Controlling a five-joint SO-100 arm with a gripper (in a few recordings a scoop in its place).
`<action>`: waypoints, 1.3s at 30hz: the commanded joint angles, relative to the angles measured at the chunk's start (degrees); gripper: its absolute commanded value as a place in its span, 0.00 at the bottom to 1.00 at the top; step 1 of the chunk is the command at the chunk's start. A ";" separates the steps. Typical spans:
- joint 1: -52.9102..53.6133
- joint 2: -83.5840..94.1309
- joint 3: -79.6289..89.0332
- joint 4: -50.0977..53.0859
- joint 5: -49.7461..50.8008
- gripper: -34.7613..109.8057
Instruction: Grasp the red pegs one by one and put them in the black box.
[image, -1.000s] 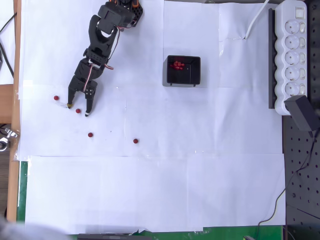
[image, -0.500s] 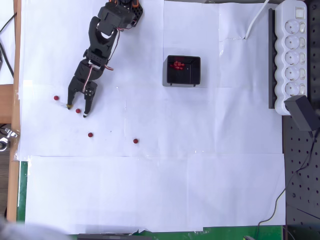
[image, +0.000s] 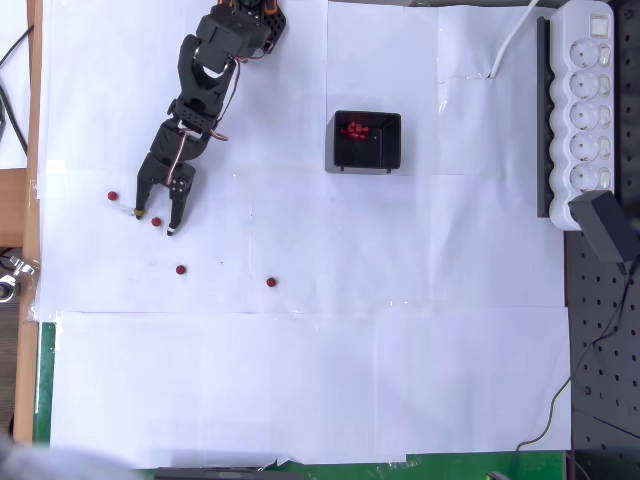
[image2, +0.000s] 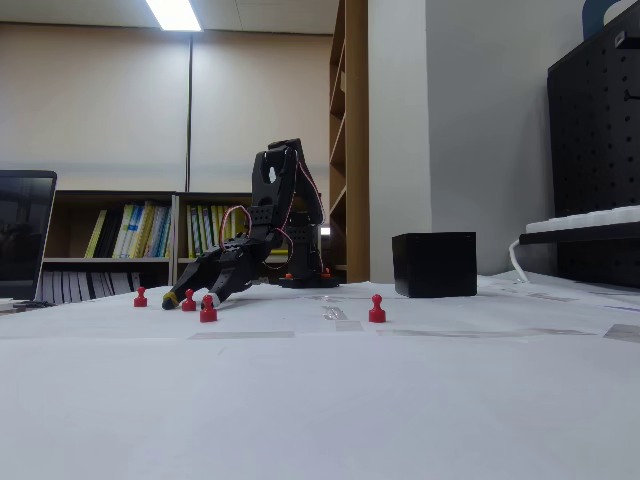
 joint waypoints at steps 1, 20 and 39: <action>-2.29 -0.53 1.85 1.32 -0.26 0.40; -4.04 -3.08 1.49 8.53 0.70 0.40; -3.43 -5.80 -1.67 9.40 1.41 0.24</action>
